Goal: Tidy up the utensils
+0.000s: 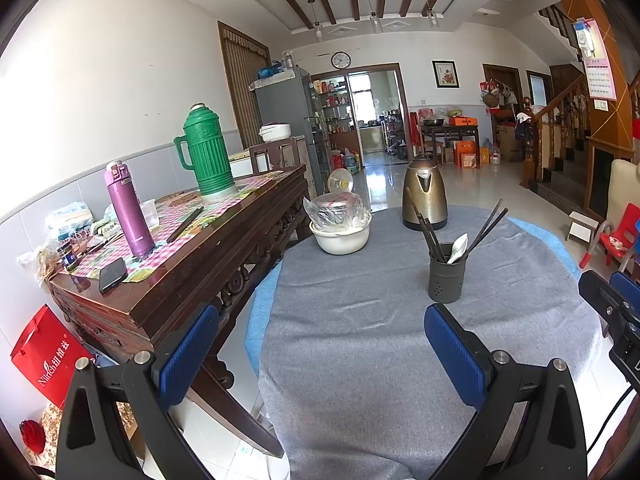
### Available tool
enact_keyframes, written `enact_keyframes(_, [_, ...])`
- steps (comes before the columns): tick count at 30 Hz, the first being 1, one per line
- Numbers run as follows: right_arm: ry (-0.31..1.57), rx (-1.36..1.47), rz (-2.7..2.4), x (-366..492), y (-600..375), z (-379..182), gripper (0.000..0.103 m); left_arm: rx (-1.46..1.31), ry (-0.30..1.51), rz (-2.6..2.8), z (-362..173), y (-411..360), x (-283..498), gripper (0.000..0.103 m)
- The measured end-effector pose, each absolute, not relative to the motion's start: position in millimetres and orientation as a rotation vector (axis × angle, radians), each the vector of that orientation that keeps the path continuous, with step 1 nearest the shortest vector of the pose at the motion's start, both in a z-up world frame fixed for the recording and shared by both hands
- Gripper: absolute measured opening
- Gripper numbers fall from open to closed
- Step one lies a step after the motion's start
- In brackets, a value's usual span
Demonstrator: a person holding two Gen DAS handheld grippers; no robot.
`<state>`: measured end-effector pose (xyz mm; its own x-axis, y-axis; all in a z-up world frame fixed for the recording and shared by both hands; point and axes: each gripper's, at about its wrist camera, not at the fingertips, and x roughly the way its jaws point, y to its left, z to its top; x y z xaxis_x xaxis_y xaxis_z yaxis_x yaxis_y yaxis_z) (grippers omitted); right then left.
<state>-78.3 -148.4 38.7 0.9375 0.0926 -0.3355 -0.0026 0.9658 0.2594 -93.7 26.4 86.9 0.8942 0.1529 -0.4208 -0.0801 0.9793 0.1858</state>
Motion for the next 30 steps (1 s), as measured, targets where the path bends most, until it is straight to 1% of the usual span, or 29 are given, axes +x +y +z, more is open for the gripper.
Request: enact_keyframes(30, [0.347,0.254,0.049,-80.4,-148.7,41.8,0.073,0.151,0.465,0.132,83.7,30.7,-91.9,0.102])
